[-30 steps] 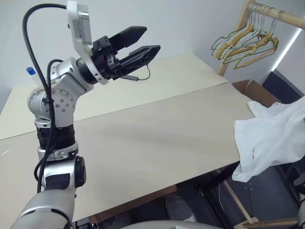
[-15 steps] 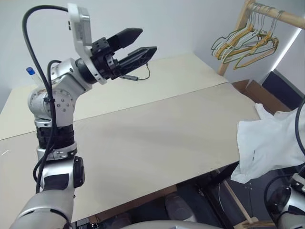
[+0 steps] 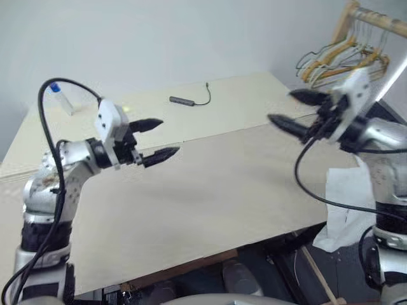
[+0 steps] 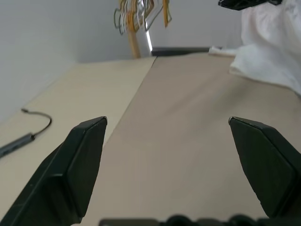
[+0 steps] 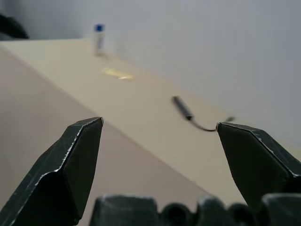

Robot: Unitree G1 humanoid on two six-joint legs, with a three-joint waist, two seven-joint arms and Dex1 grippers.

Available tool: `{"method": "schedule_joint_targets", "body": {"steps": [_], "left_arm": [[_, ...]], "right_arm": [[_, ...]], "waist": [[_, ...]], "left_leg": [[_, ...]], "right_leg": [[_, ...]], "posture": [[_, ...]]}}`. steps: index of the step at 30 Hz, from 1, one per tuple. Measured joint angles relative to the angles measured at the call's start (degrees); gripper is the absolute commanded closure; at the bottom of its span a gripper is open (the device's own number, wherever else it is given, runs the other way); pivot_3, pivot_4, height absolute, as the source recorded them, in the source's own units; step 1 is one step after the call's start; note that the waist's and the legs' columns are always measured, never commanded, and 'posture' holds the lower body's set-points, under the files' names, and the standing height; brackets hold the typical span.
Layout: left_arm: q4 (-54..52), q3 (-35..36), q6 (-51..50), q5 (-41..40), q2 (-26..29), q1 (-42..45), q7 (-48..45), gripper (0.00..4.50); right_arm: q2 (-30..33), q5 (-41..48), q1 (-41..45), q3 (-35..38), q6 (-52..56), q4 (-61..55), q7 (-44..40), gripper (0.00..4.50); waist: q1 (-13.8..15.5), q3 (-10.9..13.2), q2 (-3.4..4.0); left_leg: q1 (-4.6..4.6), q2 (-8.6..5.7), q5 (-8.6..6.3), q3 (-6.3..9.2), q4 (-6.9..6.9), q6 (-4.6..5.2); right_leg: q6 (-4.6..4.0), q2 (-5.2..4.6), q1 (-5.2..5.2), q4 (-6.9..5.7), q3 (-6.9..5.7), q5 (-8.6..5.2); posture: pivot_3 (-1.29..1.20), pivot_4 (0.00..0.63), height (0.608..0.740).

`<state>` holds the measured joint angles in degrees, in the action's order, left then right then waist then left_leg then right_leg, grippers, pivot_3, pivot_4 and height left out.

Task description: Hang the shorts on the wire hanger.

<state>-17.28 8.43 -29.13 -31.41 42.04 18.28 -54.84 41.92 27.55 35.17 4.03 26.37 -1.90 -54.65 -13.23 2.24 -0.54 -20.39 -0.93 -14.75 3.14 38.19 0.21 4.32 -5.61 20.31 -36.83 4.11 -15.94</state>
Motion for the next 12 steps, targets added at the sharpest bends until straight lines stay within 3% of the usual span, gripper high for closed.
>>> {"method": "schedule_joint_targets", "body": {"steps": [7,12], "left_arm": [[-4.88,1.6,0.11,0.0,1.2,-5.6,1.86,0.0],[-5.78,1.62,0.11,-0.03,1.2,-5.91,2.57,0.0]], "right_arm": [[-1.71,-2.57,3.52,-4.66,-2.85,5.67,-6.67,0.02],[-1.63,-3.25,1.62,-5.31,-2.97,5.5,-8.22,0.02]], "waist": [[8.09,0.11,-0.15],[10.61,0.1,-0.17]], "left_leg": [[-0.24,-0.02,0.01,0.01,0.0,-0.03],[-0.9,-0.08,0.12,-0.06,0.07,-0.2]], "right_leg": [[-0.13,-0.1,0.26,0.02,-0.12,0.08],[-0.28,-0.09,1.05,-0.17,-0.11,0.17]], "posture": [[-0.03,0.0,0.74],[-0.05,0.0,0.74]]}}
